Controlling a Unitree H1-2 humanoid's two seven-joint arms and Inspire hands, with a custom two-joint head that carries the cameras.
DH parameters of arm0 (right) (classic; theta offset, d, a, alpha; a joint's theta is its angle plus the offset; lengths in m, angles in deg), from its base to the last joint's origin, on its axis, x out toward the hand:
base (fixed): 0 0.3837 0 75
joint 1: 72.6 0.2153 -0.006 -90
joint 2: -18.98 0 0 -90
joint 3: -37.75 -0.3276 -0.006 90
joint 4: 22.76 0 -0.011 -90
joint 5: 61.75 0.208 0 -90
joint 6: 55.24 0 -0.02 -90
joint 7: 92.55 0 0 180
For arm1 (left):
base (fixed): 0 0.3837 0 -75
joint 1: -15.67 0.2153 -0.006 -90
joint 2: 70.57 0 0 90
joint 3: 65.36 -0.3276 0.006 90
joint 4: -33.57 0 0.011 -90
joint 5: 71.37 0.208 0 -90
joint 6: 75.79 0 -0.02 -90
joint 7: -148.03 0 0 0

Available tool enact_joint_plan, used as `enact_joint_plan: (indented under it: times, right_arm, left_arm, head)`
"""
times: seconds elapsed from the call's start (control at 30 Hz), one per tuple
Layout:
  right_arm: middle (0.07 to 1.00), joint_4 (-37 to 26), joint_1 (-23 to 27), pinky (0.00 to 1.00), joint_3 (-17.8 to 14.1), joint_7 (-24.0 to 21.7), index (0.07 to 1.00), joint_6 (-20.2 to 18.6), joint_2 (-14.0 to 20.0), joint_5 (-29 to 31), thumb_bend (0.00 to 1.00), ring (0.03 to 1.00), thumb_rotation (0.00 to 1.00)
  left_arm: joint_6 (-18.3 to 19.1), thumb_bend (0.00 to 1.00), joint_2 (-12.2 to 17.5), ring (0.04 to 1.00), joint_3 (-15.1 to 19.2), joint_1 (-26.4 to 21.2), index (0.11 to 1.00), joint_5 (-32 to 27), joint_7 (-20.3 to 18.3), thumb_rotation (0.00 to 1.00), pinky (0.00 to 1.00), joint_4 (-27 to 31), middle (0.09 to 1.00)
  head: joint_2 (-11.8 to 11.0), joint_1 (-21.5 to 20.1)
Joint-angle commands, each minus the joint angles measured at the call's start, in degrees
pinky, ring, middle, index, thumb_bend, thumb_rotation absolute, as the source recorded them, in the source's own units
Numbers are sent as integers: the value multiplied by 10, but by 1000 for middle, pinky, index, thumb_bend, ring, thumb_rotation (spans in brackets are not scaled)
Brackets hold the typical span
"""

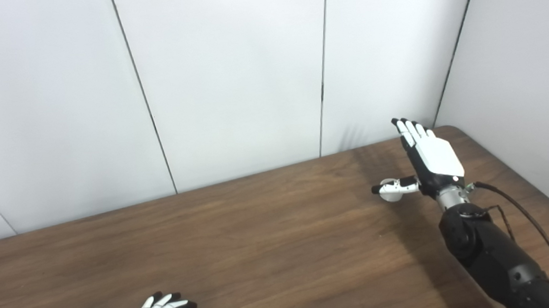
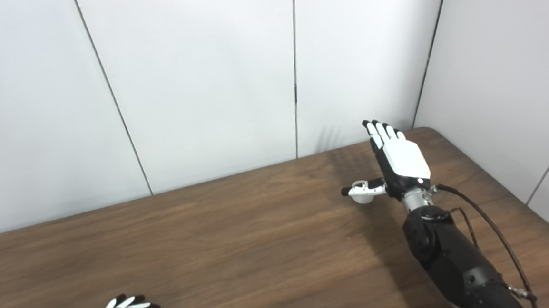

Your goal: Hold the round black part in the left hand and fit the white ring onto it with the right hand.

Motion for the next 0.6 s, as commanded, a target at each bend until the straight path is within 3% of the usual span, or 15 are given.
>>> enact_joint_plan:
  times: [0.0, 0.2, 0.57]
  right_arm:
    - [1000, -23, 27, 1000, 1, -46, 1000, -23, 26, -1, 1000, 1000, 549]
    - [1000, -22, 40, 1000, 13, -125, 1000, -59, 38, -5, 1000, 1000, 507]
    - [1000, 2, 57, 1000, 33, -203, 905, -76, 53, -3, 1000, 1000, 426]
  left_arm:
    - [5, 518, 5, 926, -1, -1, 481, 5, -7, 40, 1000, 9, 810]
    - [8, 518, 7, 928, -1, 2, 481, 1, -11, 40, 1000, 17, 812]
    - [12, 517, 7, 924, 0, 4, 481, 3, -16, 40, 1000, 25, 810]
  head:
    - [2, 0]
    - [4, -1]
    - [5, -1]
